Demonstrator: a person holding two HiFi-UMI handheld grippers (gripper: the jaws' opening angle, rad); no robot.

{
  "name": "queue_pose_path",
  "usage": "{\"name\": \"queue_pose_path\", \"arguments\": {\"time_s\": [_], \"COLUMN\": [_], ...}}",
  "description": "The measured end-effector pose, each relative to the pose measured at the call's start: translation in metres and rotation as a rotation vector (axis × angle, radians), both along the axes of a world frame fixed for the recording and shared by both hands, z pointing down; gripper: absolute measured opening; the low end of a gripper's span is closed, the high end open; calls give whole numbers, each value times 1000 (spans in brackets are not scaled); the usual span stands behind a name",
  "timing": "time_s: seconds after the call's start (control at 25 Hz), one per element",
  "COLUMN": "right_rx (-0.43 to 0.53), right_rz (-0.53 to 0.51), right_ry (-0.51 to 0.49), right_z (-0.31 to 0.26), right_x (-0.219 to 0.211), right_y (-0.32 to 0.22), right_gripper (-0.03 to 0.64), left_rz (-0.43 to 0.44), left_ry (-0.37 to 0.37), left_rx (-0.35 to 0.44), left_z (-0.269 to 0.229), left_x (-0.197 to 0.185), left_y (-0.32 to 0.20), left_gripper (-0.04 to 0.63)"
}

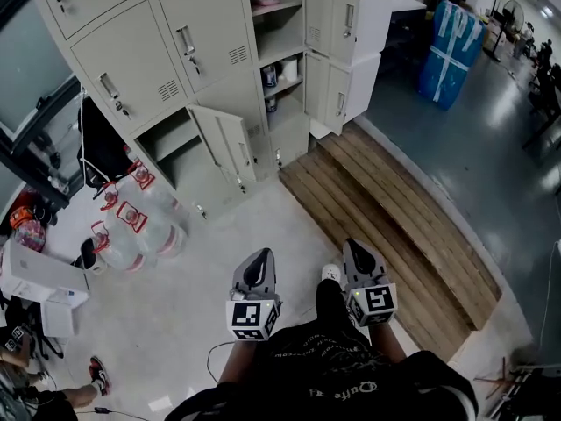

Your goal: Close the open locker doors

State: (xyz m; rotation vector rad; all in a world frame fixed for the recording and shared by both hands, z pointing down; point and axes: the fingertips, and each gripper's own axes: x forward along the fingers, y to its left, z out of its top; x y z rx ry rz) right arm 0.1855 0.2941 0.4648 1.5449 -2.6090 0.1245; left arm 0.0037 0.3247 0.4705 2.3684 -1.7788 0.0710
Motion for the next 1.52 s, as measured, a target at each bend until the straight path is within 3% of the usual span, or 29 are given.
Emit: {"name": "queue_pose_path", "arguments": {"time_s": [0.4,0.6,1.0,1.24,1.44,1.52], "right_rx": [0,-23,-37,-44,-58,-55], "right_rz": [-102,-134,-181,-175,-148,-127], "right_ry": [-29,-2,6,-18,-59,-73], "right_z": [-12,-7,-6,-5,-7,-9], "right_x": [27,55,90,89,83,79], "right_y": [-150,-207,-289,-316,-348,-363], "right_gripper": [5,5,5,6,6,6], "left_rz": [-60,-161,-215,-223,-261,-255], "left_ry": [6,52,59,55,110,98], "left_rx": [0,25,12,10,4,-2], "left_z": [-17,-26,-22,-18,-12,-9], "left_x": [39,56,89,88,68,60], "left_y": [-129,-186,-252,-279,-311,-326], "left_gripper": [8,8,8,8,8,8]}}
